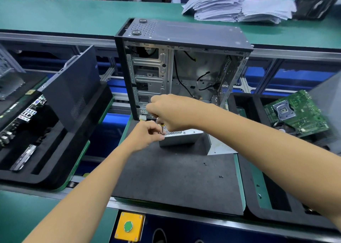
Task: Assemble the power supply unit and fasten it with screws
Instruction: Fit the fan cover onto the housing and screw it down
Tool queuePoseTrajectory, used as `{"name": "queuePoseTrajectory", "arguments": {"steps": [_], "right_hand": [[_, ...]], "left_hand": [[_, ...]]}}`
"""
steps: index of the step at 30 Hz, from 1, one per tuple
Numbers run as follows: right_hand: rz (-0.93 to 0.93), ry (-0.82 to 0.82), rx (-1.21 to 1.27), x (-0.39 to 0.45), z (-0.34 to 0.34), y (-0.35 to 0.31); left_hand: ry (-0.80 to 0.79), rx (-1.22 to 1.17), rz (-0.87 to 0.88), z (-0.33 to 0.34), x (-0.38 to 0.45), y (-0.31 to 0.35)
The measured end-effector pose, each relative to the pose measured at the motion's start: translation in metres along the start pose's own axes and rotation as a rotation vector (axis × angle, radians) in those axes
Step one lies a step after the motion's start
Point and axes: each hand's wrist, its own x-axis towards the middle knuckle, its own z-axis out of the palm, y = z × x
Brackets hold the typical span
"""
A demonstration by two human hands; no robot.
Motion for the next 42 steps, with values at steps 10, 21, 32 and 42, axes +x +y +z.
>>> {"name": "queuePoseTrajectory", "arguments": {"steps": [10,21,32,42], "right_hand": [[0.021,-0.041,-0.067,-0.001,0.001,-0.014],[0.102,-0.016,-0.233,-0.006,-0.003,-0.014],[0.123,0.014,-0.274,-0.002,0.002,-0.021],[0.053,0.001,-0.175,0.005,-0.001,-0.016]], "left_hand": [[0.020,0.039,0.022,0.000,-0.003,0.004],[-0.001,0.015,0.013,0.001,-0.005,0.008],[-0.035,0.019,-0.054,0.000,-0.001,0.002],[-0.052,0.021,-0.053,-0.001,0.004,-0.005]]}}
